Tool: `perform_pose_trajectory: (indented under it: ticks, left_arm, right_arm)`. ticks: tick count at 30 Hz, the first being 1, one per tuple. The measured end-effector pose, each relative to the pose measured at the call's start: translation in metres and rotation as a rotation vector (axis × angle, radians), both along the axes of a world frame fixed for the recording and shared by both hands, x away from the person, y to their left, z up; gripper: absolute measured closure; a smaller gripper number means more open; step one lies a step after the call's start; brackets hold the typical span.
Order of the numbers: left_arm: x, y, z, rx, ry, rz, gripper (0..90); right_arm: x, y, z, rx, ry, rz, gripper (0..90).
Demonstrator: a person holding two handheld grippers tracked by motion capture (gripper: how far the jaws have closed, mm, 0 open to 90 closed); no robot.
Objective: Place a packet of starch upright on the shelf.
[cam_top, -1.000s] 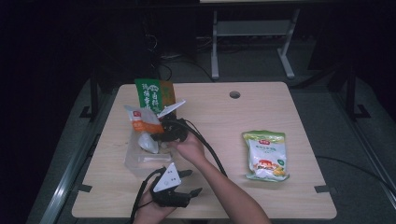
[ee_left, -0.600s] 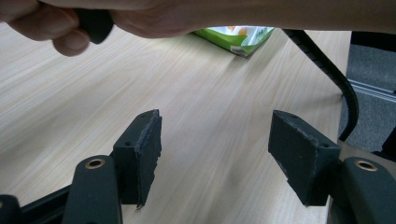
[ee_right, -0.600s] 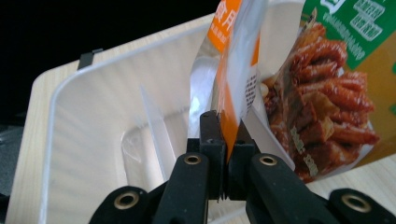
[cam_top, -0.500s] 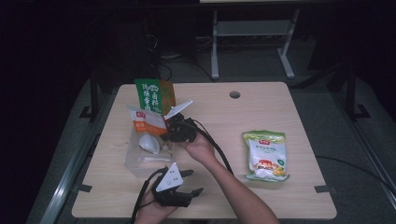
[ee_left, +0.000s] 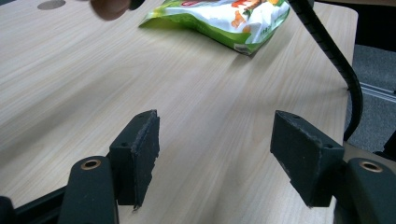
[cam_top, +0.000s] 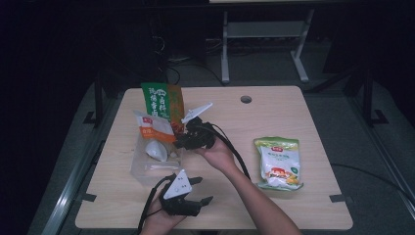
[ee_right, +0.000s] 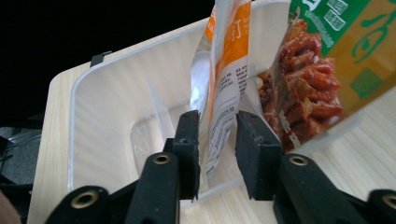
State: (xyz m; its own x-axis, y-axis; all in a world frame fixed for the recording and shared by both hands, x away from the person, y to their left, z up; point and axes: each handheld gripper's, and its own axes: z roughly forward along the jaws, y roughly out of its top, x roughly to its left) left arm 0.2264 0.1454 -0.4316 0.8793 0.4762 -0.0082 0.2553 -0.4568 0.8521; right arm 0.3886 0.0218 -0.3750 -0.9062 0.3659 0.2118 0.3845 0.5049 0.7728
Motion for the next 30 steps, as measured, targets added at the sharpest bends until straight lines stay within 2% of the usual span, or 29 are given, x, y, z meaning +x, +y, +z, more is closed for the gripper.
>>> perform_pose_trajectory:
  ticks: [4,10,14,30]
  left_arm:
    - [0.001,0.001,0.0,0.006,-0.005,-0.002,31.8]
    - [0.002,0.001,0.0,0.007,-0.005,-0.001,31.6]
    - [0.002,0.001,0.0,0.003,-0.005,0.004,31.4]
    - [0.003,0.001,0.0,0.013,0.001,0.006,31.0]
  right_arm:
    - [0.0,-0.007,0.001,0.007,-0.012,0.005,63.1]
    - [-0.002,-0.016,0.002,0.008,0.015,-0.005,57.8]
    - [-0.003,-0.023,0.002,0.0,0.012,-0.011,55.4]
    - [-0.01,-0.068,0.001,-0.015,0.043,-0.066,45.6]
